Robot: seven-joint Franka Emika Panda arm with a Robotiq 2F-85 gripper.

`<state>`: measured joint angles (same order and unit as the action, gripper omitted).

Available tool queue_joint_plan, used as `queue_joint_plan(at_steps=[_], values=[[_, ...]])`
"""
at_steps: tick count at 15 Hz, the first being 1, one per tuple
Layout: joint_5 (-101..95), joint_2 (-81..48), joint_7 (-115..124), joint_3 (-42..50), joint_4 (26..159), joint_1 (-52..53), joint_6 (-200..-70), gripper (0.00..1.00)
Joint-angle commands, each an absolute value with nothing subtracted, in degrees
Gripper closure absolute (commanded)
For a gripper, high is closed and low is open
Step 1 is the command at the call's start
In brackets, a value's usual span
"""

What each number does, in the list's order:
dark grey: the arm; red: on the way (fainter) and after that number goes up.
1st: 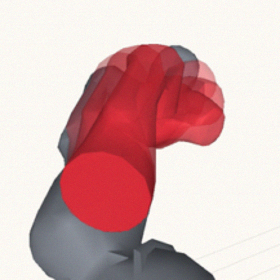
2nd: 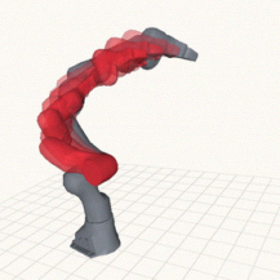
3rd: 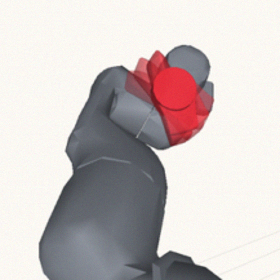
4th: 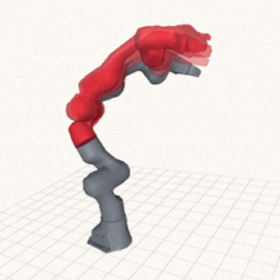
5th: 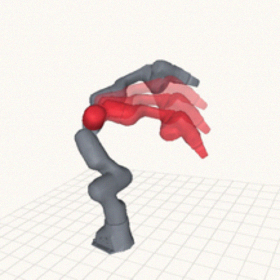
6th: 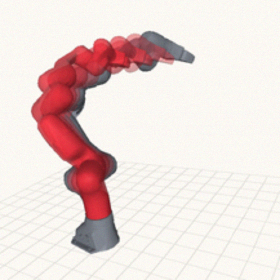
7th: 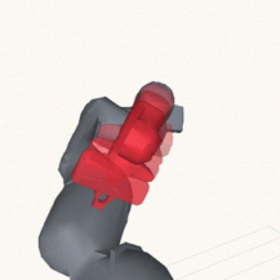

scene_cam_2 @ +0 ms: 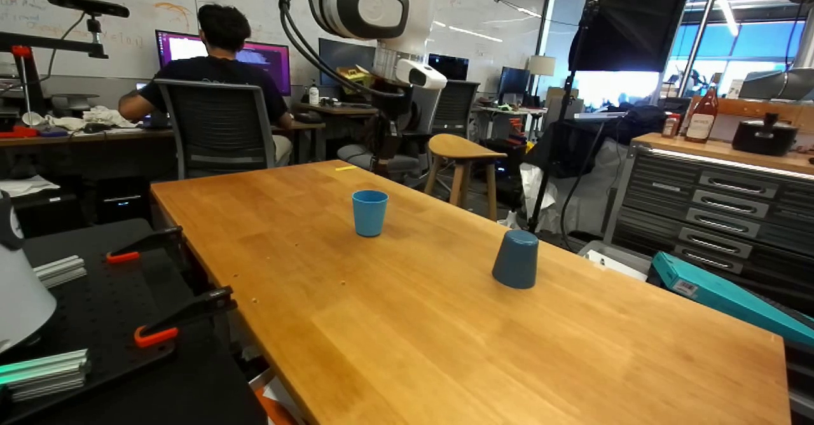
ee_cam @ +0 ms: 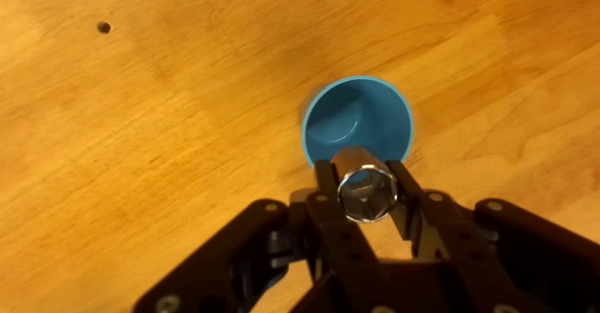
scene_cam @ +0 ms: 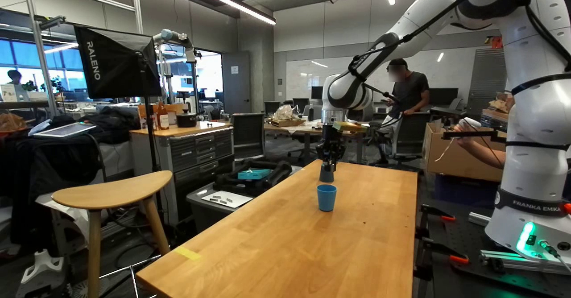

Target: Put the gold object in the blue cup

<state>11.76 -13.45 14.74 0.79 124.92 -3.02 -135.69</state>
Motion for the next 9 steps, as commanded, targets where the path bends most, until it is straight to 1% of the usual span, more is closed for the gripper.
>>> queue_joint_plan(at_steps=[1,9], values=[[15.43,-14.99,13.65,0.04,122.56,-2.36,-136.81,0.88],[15.11,-22.8,14.42,0.22,118.2,-1.89,-137.18,0.88]])
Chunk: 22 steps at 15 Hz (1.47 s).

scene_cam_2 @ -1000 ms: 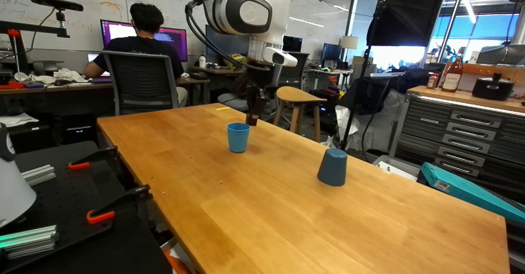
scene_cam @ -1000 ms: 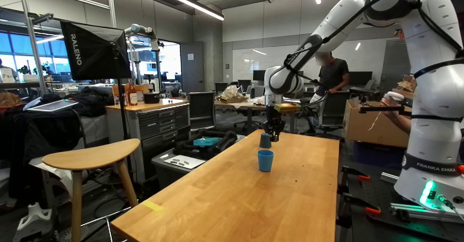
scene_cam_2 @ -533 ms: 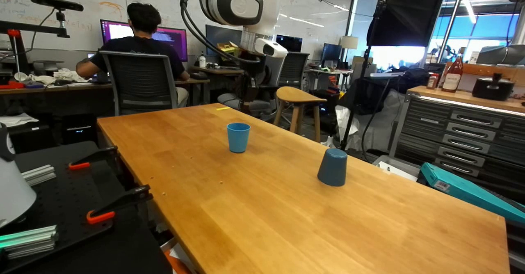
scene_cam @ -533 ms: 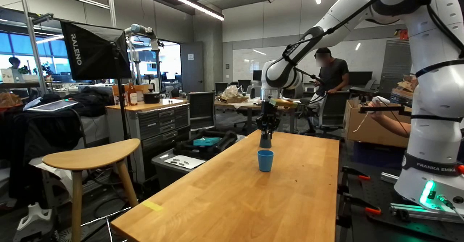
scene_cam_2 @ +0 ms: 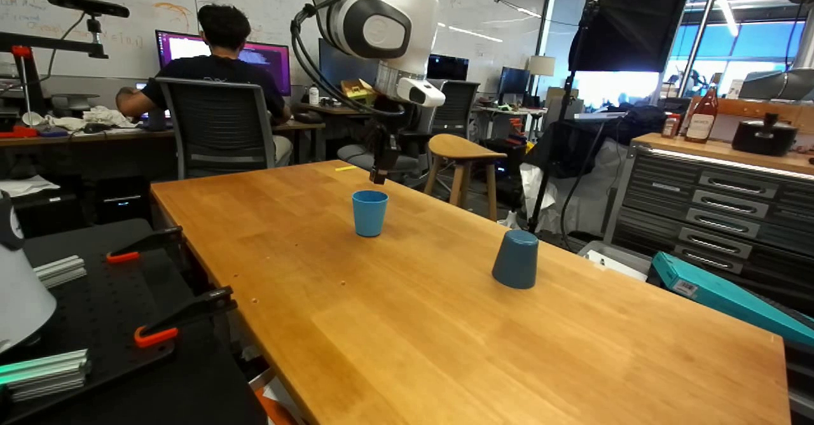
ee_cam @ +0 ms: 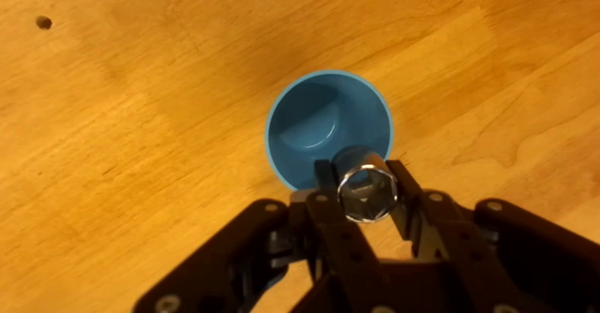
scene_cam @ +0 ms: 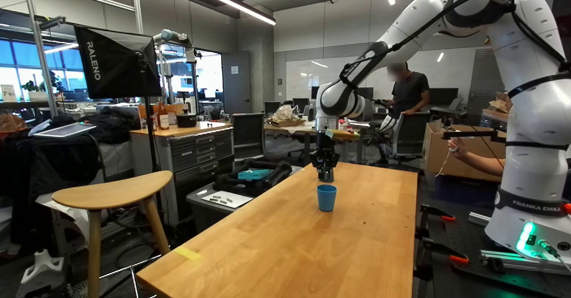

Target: Put the gold object in the blue cup

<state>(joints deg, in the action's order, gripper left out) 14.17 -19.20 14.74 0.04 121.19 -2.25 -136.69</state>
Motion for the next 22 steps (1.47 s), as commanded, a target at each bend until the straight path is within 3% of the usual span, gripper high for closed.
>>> queue_joint_plan(at_steps=[1,6,8,9,11,12,13,14,15,16,18,20,22], values=[[15.1,-23.81,14.44,0.19,117.71,-1.87,-137.19,0.88],[14.65,-27.3,15.04,0.26,116.25,-1.52,-137.15,0.87],[14.48,-28.15,15.27,0.35,115.9,-1.38,-136.79,0.78],[14.41,-28.32,15.39,0.39,115.99,-1.29,-136.7,0.44],[14.0,-28.32,15.41,0.54,116.52,-1.03,-136.93,0.37],[13.83,-28.14,15.41,0.59,116.77,-0.91,-136.91,0.72],[13.88,-27.78,15.27,0.55,117.01,-0.93,-136.8,0.73],[13.92,-27.63,15.32,0.58,117.11,-0.94,-136.81,0.25],[13.61,-27.51,15.42,0.74,117.18,-0.81,-136.85,0.28],[12.92,-27.34,15.66,1.08,117.35,-0.52,-137.24,0.78],[12.69,-26.81,15.49,1.07,117.33,-0.68,-136.63,0.75],[12.59,-25.88,15.32,1.09,117.44,-0.82,-135.81,0.91],[12.16,-24.44,15.0,1.28,117.19,-1.05,-134.37,0.94]])
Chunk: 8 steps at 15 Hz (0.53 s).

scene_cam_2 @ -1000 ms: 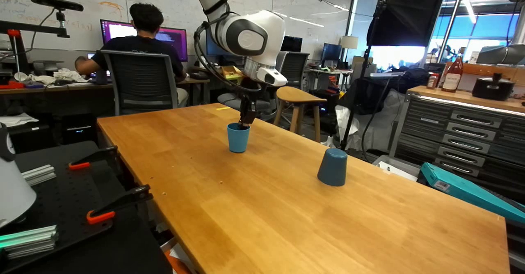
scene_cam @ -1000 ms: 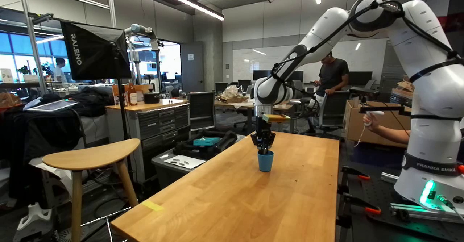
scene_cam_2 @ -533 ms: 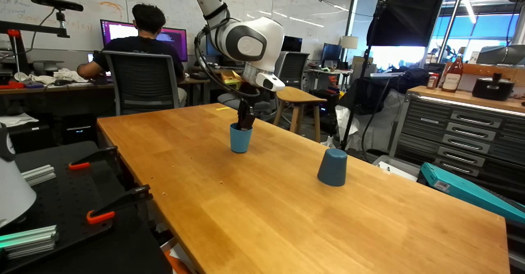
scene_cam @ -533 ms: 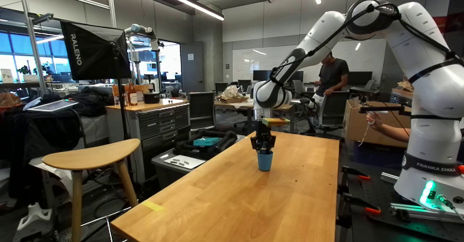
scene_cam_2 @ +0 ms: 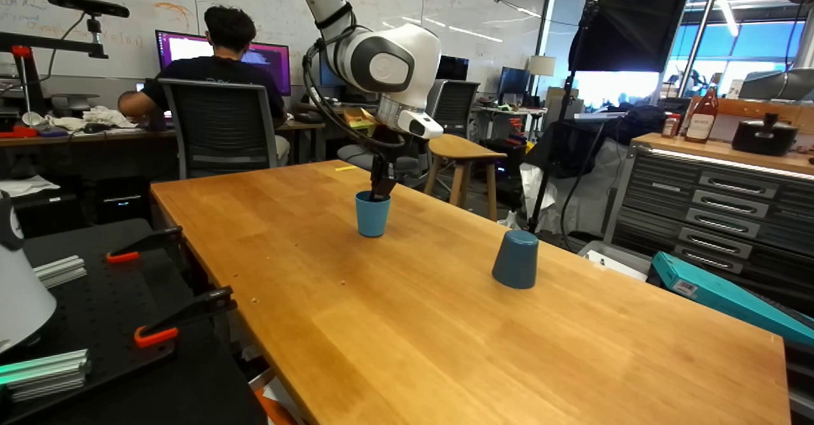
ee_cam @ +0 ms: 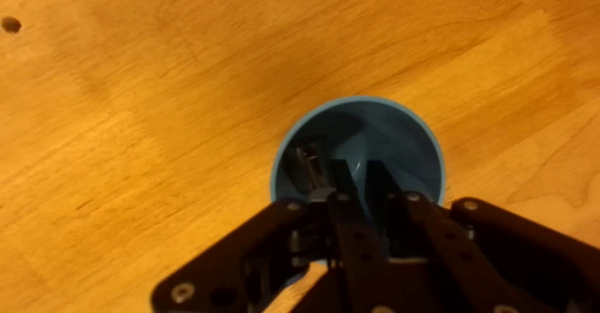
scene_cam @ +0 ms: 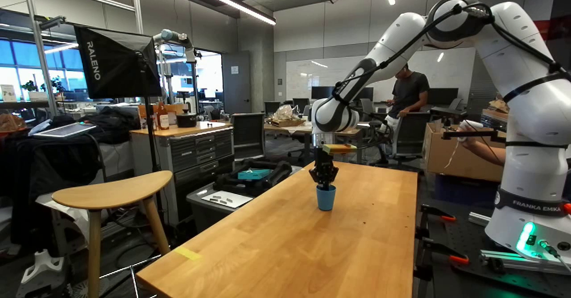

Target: Put the gold object in the blue cup

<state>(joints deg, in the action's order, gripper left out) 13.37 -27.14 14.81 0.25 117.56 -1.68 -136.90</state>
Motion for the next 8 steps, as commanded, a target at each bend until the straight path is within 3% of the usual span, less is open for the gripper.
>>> queue_joint_plan(at_steps=[1,4,5,6,8], values=[[11.84,-23.2,14.8,1.41,117.25,-1.2,-133.42,0.97],[10.15,-17.88,14.23,2.14,117.57,-1.49,-128.61,0.9],[8.14,-16.09,14.81,2.78,117.01,-1.16,-124.89,0.67],[7.35,-14.16,14.18,2.84,116.42,-1.5,-121.06,0.64],[3.88,-10.42,14.22,3.42,115.82,-1.3,-115.81,0.5]])
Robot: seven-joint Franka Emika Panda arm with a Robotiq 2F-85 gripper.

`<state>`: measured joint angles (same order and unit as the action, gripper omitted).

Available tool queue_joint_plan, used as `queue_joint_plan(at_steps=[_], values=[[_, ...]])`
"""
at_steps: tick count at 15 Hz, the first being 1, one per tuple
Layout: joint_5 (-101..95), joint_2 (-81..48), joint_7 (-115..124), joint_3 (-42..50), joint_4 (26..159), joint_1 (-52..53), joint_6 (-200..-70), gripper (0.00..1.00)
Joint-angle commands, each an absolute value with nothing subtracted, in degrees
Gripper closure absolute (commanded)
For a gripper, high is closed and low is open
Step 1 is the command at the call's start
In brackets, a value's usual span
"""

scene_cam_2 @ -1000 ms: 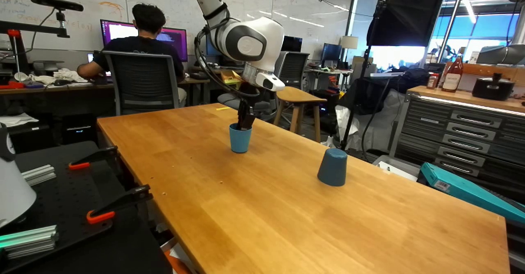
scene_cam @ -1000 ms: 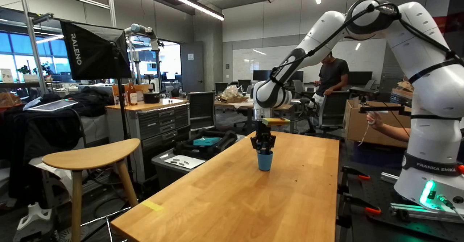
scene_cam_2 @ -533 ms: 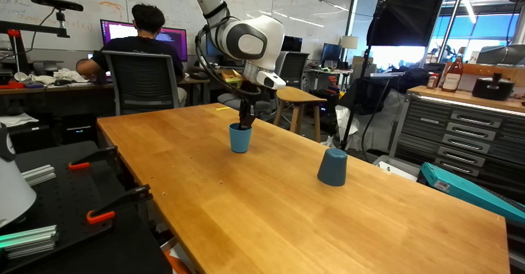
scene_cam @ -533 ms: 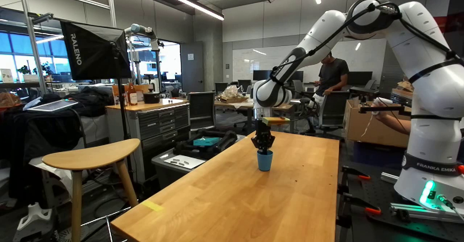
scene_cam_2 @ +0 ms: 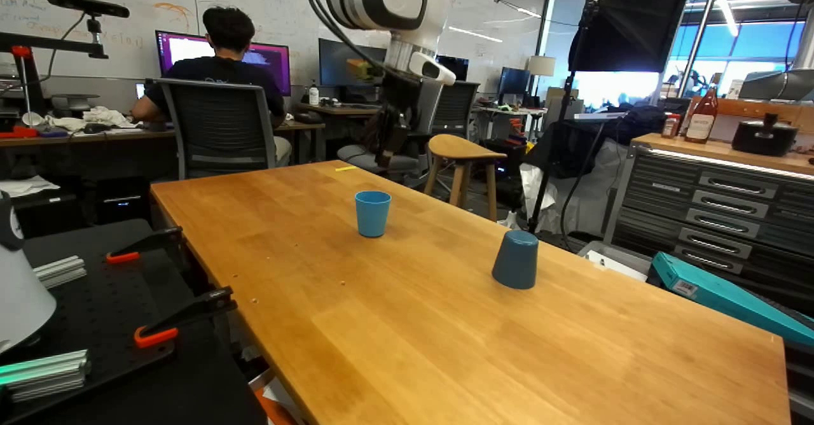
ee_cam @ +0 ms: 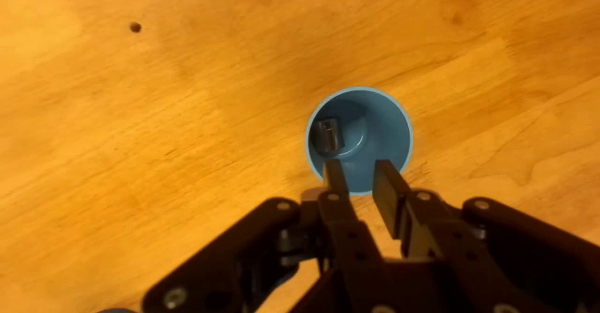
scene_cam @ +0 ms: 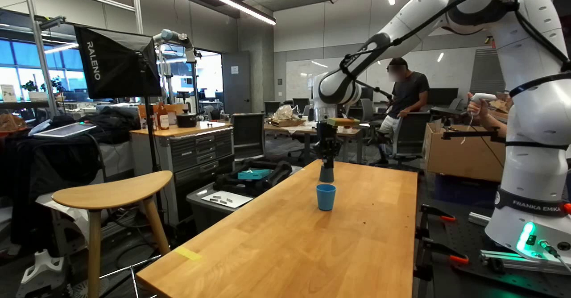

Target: Put the gold object in the blue cup

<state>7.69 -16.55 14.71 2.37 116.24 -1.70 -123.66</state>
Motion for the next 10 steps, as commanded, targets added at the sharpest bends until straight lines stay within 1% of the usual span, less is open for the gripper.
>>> queue_joint_plan(at_steps=[1,6,7,9,10], values=[[1.48,-8.66,14.14,3.59,115.57,-1.13,-113.32,0.43],[-4.91,-1.72,13.4,2.77,116.17,-1.41,-107.98,0.05],[-3.29,-4.4,14.26,2.76,115.48,-1.74,-109.88,0.22],[-3.83,-2.84,14.0,2.68,115.68,-1.79,-109.06,0.08],[-3.91,-2.63,13.95,2.66,115.76,-1.79,-108.99,0.04]])
